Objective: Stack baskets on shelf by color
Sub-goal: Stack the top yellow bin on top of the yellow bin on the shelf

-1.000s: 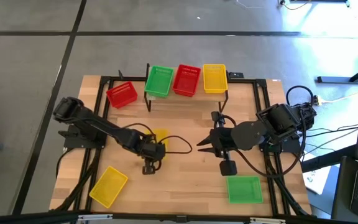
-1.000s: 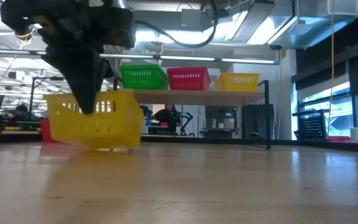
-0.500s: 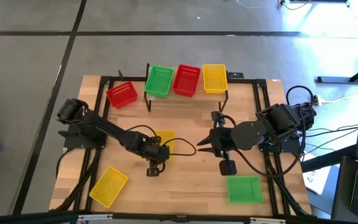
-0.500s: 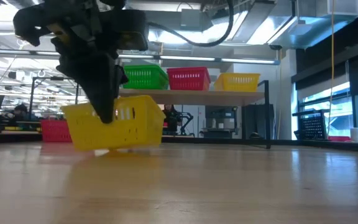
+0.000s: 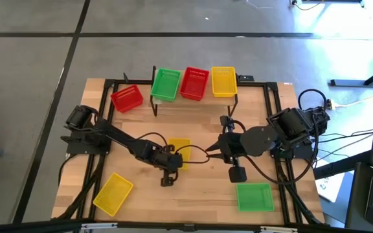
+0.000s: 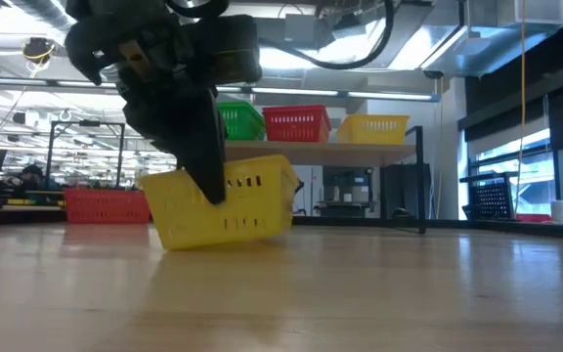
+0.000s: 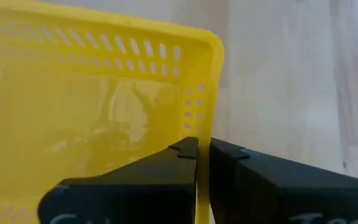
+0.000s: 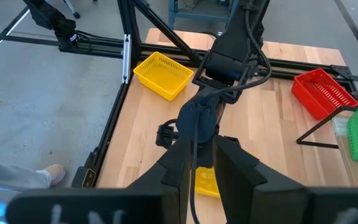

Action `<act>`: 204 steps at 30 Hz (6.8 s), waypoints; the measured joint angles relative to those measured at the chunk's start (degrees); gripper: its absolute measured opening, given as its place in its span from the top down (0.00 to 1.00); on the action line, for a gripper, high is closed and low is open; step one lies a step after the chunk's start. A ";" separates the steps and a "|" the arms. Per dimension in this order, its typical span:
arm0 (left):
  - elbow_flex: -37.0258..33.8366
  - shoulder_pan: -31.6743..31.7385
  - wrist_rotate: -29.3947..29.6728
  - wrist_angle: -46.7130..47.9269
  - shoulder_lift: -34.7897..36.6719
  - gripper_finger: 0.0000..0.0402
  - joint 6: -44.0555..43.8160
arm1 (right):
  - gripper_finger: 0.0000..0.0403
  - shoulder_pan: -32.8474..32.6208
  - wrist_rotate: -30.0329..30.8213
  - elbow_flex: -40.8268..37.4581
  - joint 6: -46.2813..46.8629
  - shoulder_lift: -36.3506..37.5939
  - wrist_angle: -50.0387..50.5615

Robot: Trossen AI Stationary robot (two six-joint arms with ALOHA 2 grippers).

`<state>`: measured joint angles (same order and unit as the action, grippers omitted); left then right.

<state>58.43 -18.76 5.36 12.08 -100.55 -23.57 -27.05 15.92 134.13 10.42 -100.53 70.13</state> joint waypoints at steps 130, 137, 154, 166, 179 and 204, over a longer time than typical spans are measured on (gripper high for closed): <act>-0.15 -6.40 27.52 29.88 62.07 0.81 15.21 | 0.83 20.52 -17.53 -0.46 79.10 -40.92 12.90; -0.15 -6.40 27.52 29.90 62.07 0.81 15.21 | 0.83 20.57 -17.51 -0.46 79.08 -40.92 12.80; -0.15 -6.40 25.72 29.90 62.07 0.81 17.37 | 0.83 20.86 -13.38 -0.46 76.41 -40.92 11.70; -0.15 -6.40 19.01 29.92 62.05 0.81 21.16 | 0.83 20.90 -13.42 -0.46 76.45 -40.92 10.82; -0.13 -6.40 18.91 34.14 62.07 0.81 20.50 | 0.83 20.90 -13.44 -0.46 77.99 -40.92 10.84; -0.13 -6.40 18.93 34.84 62.07 0.81 20.11 | 0.99 20.76 -10.74 0.20 73.24 -43.60 7.11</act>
<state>58.30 -25.17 24.29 46.91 -38.48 -3.46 -6.28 5.19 134.32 83.66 -144.13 77.24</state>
